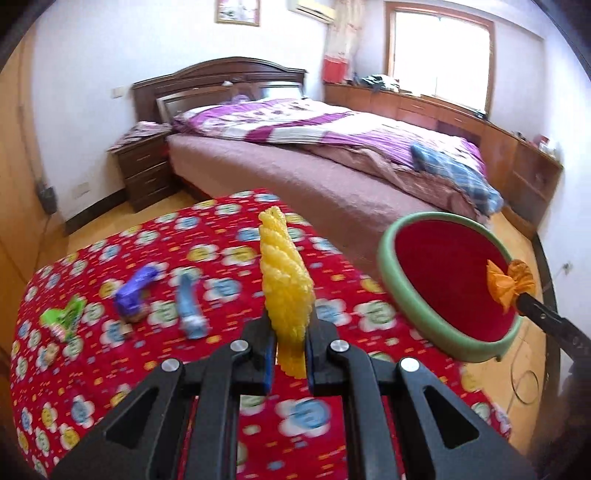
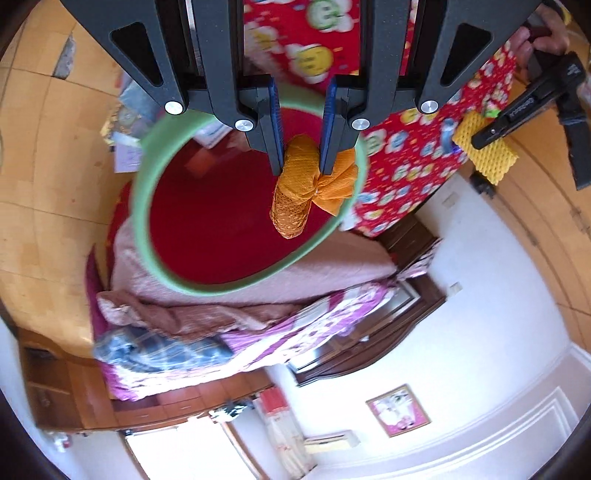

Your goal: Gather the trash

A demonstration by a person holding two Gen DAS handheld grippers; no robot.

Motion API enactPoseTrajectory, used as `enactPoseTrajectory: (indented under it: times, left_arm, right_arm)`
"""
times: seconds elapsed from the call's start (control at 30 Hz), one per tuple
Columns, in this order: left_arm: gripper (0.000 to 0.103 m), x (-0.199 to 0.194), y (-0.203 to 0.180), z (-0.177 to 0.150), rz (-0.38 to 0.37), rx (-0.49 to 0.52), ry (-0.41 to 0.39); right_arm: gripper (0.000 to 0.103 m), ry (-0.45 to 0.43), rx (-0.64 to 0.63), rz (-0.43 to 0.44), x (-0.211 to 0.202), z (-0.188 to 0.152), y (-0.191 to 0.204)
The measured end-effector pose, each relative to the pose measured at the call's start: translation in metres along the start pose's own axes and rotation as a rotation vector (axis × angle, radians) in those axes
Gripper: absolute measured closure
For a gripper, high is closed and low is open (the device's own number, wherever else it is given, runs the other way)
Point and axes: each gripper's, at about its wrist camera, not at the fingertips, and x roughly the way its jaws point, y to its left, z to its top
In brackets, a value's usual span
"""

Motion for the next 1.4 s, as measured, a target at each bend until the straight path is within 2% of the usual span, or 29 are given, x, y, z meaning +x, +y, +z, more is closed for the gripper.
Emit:
enactPoseTrajectory:
  times: [0.1,0.37,0.53,0.7,0.73,0.77,0.87,1.13,1.2,1.27,1.4]
  left_arm:
    - [0.092,0.005,-0.024,0.006,-0.032,0.031,0.002]
    - [0.092,0.024,-0.081,0.015,-0.151,0.091,0.019]
    - [0.092,0.036,-0.099,0.015,-0.242,0.114,0.041]
    - [0.092,0.043,-0.109,0.02,-0.294,0.143,0.044]
    - [0.091,0.043,-0.11,0.02,-0.311,0.141,0.045]
    - [0.085,0.043,-0.11,0.02,-0.321,0.14,0.049]
    - [0.065,0.042,-0.109,0.019,-0.339,0.132,0.053]
    - [0.064,0.039,-0.1,0.013,-0.325,0.095,0.067]
    - [0.064,0.036,-0.094,0.01,-0.32,0.083,0.072]
    - [0.064,0.032,-0.088,0.007,-0.312,0.069,0.075]
    - [0.064,0.026,-0.074,0.002,-0.29,0.035,0.083]
  right_arm:
    - [0.085,-0.012,0.02,-0.037,0.0,0.002,-0.016]
    - [0.081,0.002,0.059,-0.049,0.005,0.006,-0.039]
    - [0.077,0.024,0.062,-0.06,0.008,0.004,-0.04]
    - [0.076,0.032,0.071,-0.062,0.01,0.003,-0.044]
    - [0.076,0.035,0.073,-0.06,0.01,0.002,-0.044]
    - [0.075,0.038,0.074,-0.058,0.011,0.002,-0.044]
    - [0.075,0.044,0.076,-0.051,0.012,0.001,-0.043]
    - [0.071,0.05,0.069,-0.045,0.011,-0.002,-0.039]
    - [0.056,0.043,0.074,-0.041,0.009,-0.002,-0.039]
    - [0.049,0.035,0.078,-0.027,0.007,-0.002,-0.038]
    - [0.049,0.036,0.062,-0.018,0.005,-0.001,-0.03]
